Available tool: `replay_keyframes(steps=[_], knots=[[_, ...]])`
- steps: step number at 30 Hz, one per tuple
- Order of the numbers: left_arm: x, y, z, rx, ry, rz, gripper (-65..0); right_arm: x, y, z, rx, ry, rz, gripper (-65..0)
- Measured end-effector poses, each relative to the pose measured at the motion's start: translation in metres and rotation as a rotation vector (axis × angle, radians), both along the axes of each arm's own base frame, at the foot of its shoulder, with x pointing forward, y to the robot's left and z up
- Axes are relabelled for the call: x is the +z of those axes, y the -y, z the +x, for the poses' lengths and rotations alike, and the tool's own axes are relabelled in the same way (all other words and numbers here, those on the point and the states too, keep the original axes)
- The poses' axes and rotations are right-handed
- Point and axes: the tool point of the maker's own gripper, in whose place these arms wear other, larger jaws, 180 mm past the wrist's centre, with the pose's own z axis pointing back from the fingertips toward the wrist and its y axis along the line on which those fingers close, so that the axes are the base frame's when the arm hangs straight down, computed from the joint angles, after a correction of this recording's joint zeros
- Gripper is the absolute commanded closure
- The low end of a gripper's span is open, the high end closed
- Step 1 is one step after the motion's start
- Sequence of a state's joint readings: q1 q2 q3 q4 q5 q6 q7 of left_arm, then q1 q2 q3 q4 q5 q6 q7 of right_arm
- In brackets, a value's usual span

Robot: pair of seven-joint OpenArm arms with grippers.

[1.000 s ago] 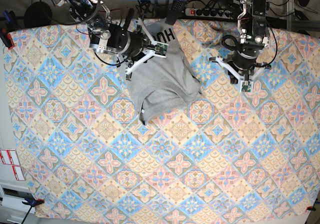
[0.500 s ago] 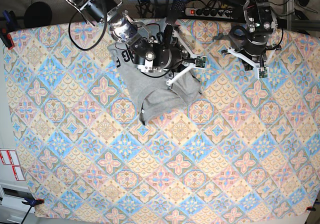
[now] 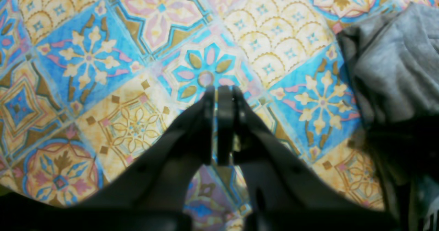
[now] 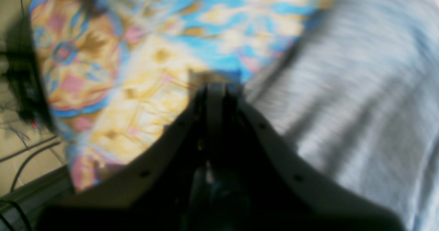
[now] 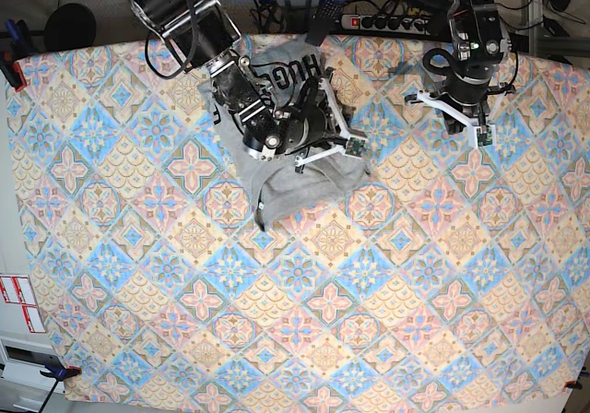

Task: Fold the T-shirt properly
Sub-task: 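Press the folded shirt with the right gripper and drag it aside, then flatten the folded shirt with the right gripper and release it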

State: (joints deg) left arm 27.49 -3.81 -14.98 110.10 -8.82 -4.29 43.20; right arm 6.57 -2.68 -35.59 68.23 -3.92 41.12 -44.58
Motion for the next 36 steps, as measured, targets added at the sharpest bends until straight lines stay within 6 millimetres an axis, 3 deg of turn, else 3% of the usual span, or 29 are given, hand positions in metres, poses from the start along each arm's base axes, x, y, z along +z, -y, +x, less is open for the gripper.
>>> replay_keyframes(steps=[5,13,20,23,28,31,36], knots=[[0.001,0.0,0.001,0.0,0.005,0.001,0.0,-0.003,0.035,0.021,-0.1,0.0,0.016,-1.4],[0.005,0.0,0.009,0.0,0.021,0.0,0.0,-0.001,0.109,0.061,-0.205,0.067,-0.059,-1.4],[0.004,0.0,0.008,0.0,0.018,0.0,0.0,0.003,0.185,0.096,-0.26,0.137,-0.241,-1.4],[0.004,0.0,0.008,-0.001,0.017,0.0,0.0,0.006,0.206,0.111,-0.322,0.131,-0.263,-1.5],[0.004,-0.001,0.008,-0.002,0.018,0.002,0.0,0.012,0.222,0.125,-0.368,0.141,-0.286,-1.5],[0.004,0.0,0.008,-0.004,0.018,0.001,0.0,0.02,0.22,0.128,-0.363,0.167,-0.29,-1.5],[0.004,0.001,0.008,-0.006,0.017,-0.001,0.0,0.054,0.205,0.14,-0.351,0.278,-0.255,-1.5]])
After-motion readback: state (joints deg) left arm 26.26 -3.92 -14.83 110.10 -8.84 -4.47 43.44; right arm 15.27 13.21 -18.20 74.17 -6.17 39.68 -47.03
